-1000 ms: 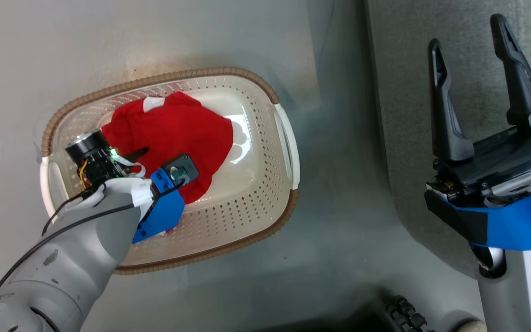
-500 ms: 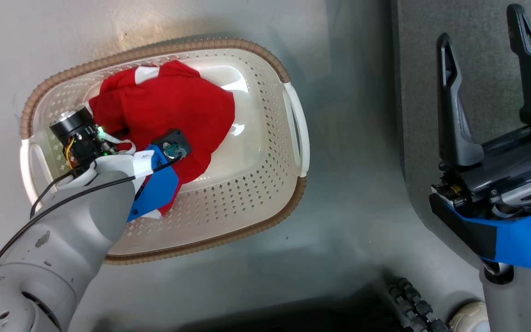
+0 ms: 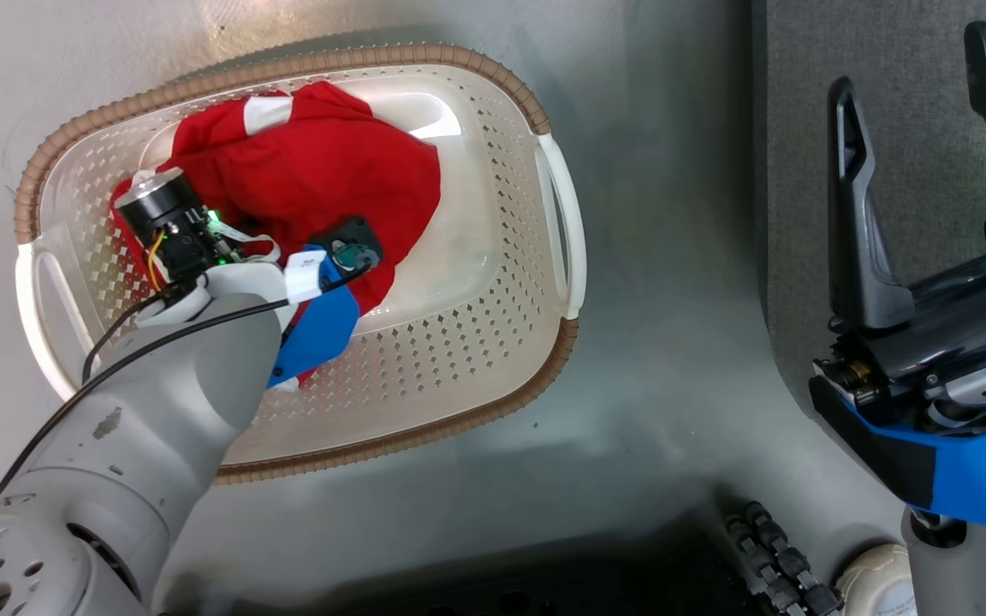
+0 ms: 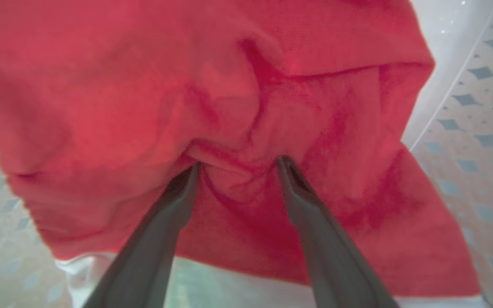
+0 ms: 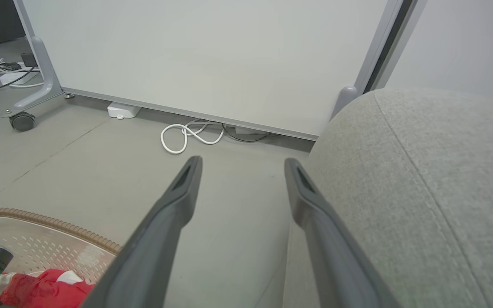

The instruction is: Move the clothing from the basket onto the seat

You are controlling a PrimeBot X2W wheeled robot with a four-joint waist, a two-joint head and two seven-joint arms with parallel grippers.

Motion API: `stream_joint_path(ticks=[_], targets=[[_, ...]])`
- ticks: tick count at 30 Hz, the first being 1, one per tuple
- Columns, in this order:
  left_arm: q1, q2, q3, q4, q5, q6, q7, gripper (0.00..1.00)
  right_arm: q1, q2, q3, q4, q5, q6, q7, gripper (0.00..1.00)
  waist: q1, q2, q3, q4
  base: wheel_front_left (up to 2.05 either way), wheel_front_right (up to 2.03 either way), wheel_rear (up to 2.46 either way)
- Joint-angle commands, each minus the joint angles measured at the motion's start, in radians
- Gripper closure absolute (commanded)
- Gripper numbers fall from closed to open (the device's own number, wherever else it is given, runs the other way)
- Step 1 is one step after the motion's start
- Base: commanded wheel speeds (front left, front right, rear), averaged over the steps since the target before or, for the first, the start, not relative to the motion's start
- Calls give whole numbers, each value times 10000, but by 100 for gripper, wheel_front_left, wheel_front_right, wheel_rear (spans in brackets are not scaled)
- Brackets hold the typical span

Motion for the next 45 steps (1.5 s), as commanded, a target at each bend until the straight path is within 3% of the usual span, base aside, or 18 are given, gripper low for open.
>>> stream_joint_path(ticks=[1, 2, 9, 17, 20, 45], targets=[[-101, -16, -36, 12, 74, -2, 48, 71, 62, -42, -8, -61, -40, 1, -5, 0, 0, 0, -6, 9, 0, 0, 0], [-102, -32, -38, 16, 45, -2, 55, 100, 87, -45, -2, -70, -54, 1, -5, 0, 0, 0, -11, 16, 0, 0, 0], [-54, -172, -35, 33, 78, -2, 95, 100, 183, -55, -40, -162, -104, 1, -5, 0, 0, 0, -68, 61, 0, 0, 0], [-3, -185, -36, -89, -50, -2, -674, 100, -9, -58, 18, -95, -89, 1, -5, 0, 0, 0, -358, 250, 0, 0, 0], [178, -38, -37, -228, -192, -2, -1133, 100, -19, -74, 13, 32, -46, 1, -5, 0, 0, 0, -647, 344, 0, 0, 0], [1197, -625, -35, -725, -1846, -3, -3785, 100, 234, -211, -108, 1405, 366, 1, -3, 0, 0, 0, -3899, 1026, 0, 0, 0]])
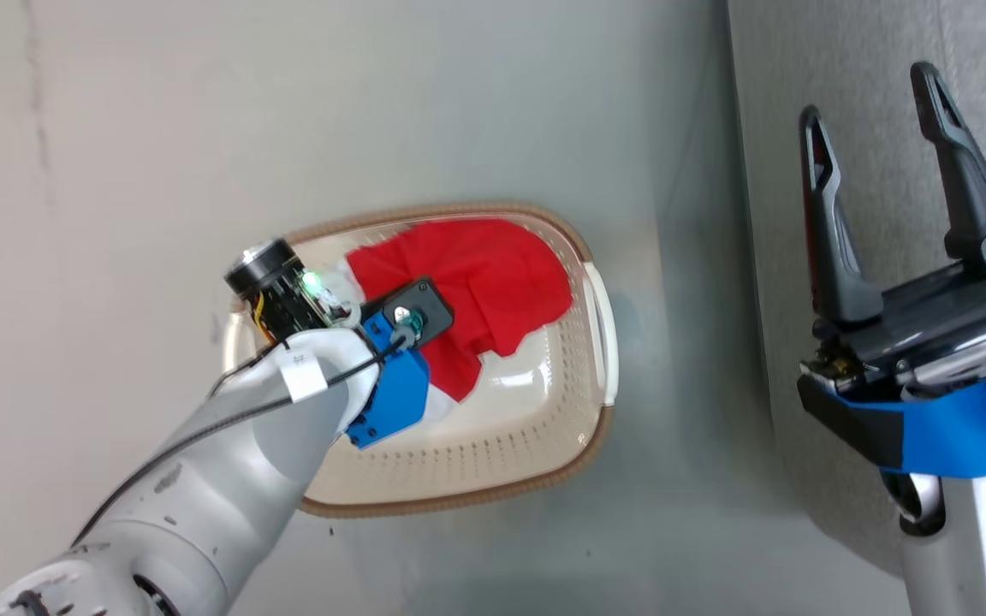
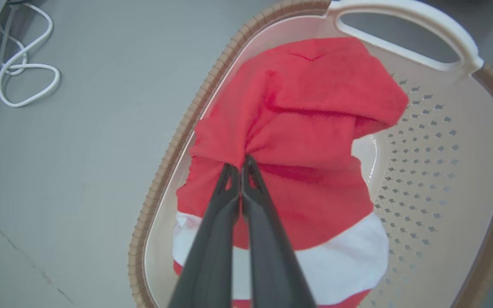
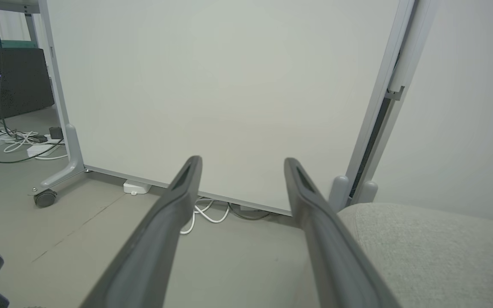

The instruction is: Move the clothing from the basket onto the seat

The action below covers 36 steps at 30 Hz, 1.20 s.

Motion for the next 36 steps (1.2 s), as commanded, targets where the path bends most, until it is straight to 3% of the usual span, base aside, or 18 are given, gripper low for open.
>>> stream_joint_path(ticks=[1, 15, 36], targets=[[105, -19, -30, -35, -142, -3, -161, 100, 168, -38, -32, 84, 90, 1, -5, 0, 1, 0, -241, -20, 0, 0, 0], [776, 3, 373, -500, -1232, 15, -1131, 100, 1090, 34, -350, 910, 230, 1, -5, 0, 1, 0, -2581, 393, 0, 0, 0], [2338, 1008, 3483, -5471, -383, 1127, -1130, 100, 2428, 324, -473, 1493, 337, 1, -5, 0, 1, 0, -4984, 742, 0, 0, 0]])
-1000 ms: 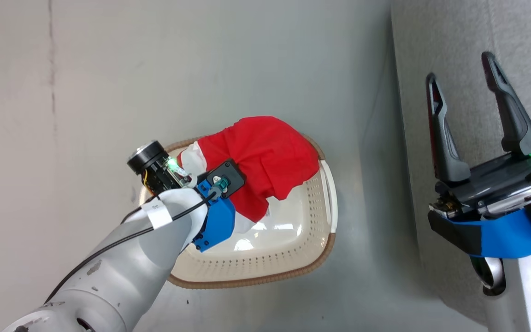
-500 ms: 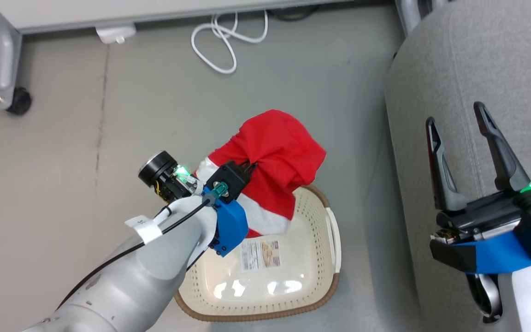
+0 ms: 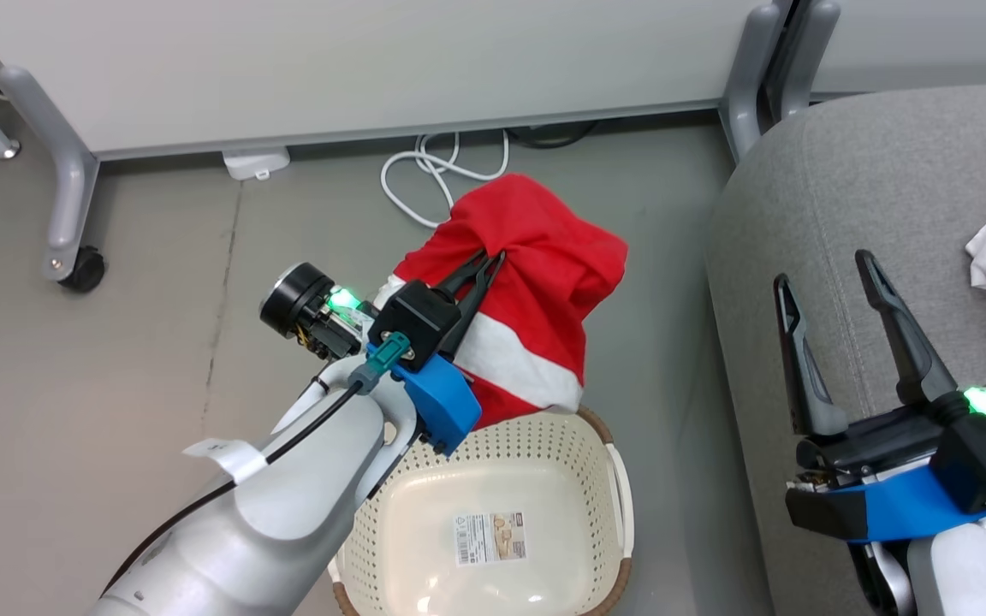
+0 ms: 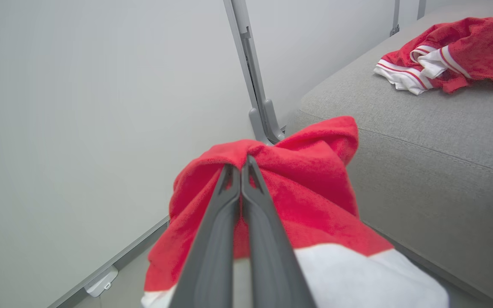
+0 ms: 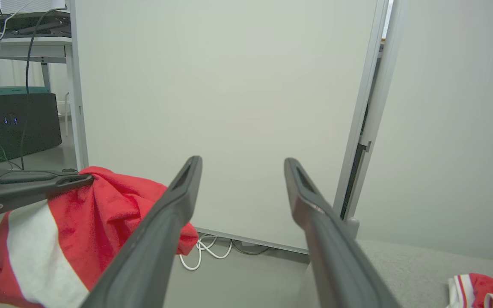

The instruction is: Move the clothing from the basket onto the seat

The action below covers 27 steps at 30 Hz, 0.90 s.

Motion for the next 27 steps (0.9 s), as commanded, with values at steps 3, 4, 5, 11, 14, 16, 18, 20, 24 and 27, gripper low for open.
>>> stream_joint_path(ticks=[3, 4, 5, 11, 14, 16, 18, 20, 24, 27], targets=[[271, 100, 546, -752, 217, 135, -49, 100, 248, 60, 71, 64, 54, 1, -4, 0, 2, -1, -293, -70, 0, 0, 0], [322, 116, 679, -928, 283, 137, -48, 100, 294, 73, 90, 93, 66, 1, -4, 0, 2, -1, -371, -85, 0, 0, 0], [372, 129, 807, -1112, 344, 163, -48, 100, 323, 87, 104, 115, 78, 1, -4, 0, 2, -1, -449, -101, 0, 0, 0], [491, 76, 1276, -1940, 682, 162, -48, 100, 484, 162, 189, 173, 133, 1, -4, 0, 2, -1, -755, -168, 0, 0, 0], [496, 40, 1372, -2128, 766, 139, -50, 100, 530, 178, 217, 181, 124, 1, -4, 0, 2, -1, -831, -180, 0, 0, 0], [513, 11, 1425, -2247, 850, 114, -48, 100, 543, 194, 256, 187, 127, 1, -4, 0, 2, -1, -893, -193, 0, 0, 0], [537, -9, 1459, -2325, 917, 76, -48, 100, 568, 204, 291, 194, 148, 1, -4, 0, 2, -1, -939, -210, 0, 0, 0], [564, -29, 1483, -2366, 977, 50, -48, 100, 614, 217, 323, 191, 164, 1, -4, 0, 2, -1, -982, -220, 0, 0, 0], [620, -41, 1534, -2403, 1060, 6, -48, 100, 695, 235, 437, 168, 248, 1, -4, 0, 2, -1, -1044, -221, 0, 0, 0], [654, -57, 1541, -2421, 1113, -44, -48, 100, 695, 209, 618, 178, 359, 1, -4, 0, 2, -1, -1070, -200, 0, 0, 0]])
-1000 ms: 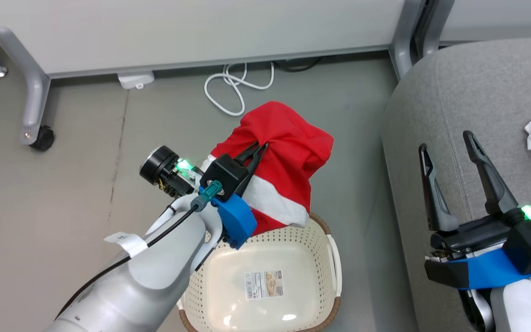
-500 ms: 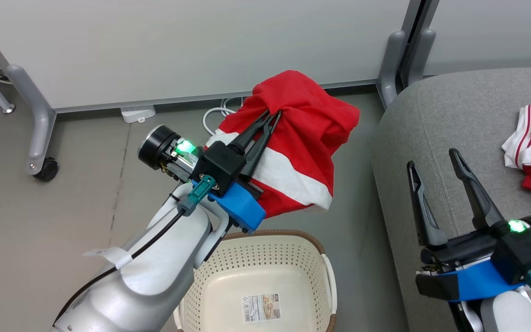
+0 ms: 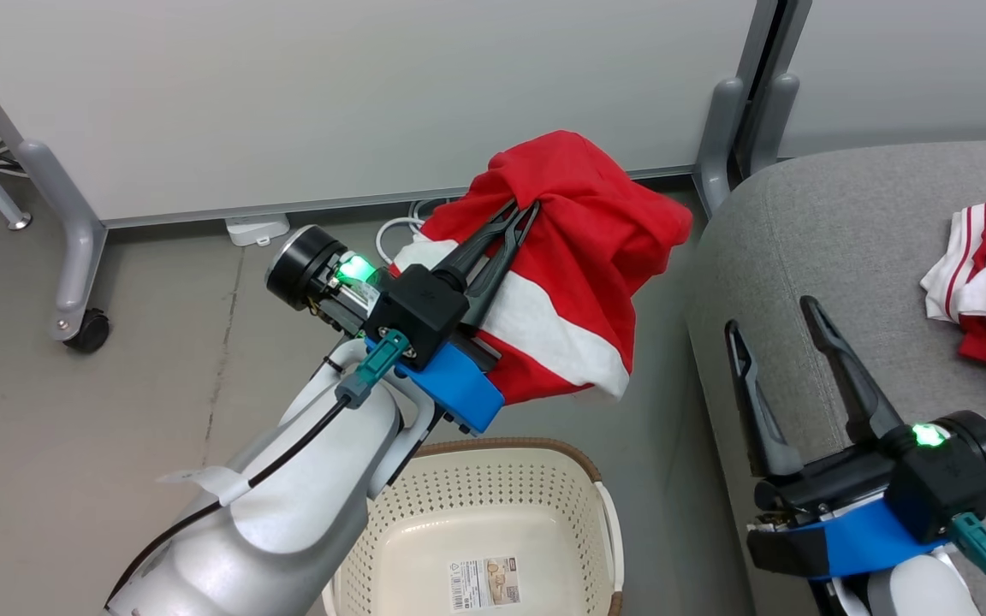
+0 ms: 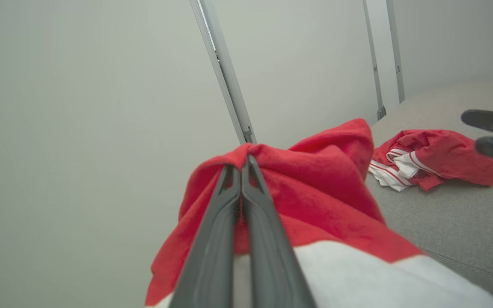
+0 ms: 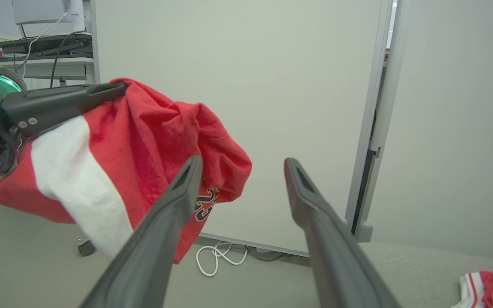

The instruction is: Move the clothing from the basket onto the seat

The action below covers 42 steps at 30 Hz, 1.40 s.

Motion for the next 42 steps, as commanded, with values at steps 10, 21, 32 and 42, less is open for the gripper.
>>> stream_joint_path(ticks=[10, 21, 32, 42], targets=[[46, -218, 1, -55, 211, -124, -47, 100, -231, -449, 1516, 241, 363, 1, -4, 0, 0, -1, 39, 196, 0, 0, 0], [-180, -425, 99, -62, 383, -221, -47, 100, -453, -1047, 2737, 680, -328, 1, -3, 0, 0, -1, 171, 381, 0, 0, 0], [-269, -638, 46, -62, 519, -287, -47, 100, -1151, -954, 2884, 1238, -2011, 1, -4, 0, 0, -1, 261, 368, 0, 0, 0], [-249, -828, -90, -34, 535, -372, -47, 100, -1855, -586, 2486, 1508, -2289, 1, -4, 0, 0, -1, 447, 433, 0, 0, 0]])
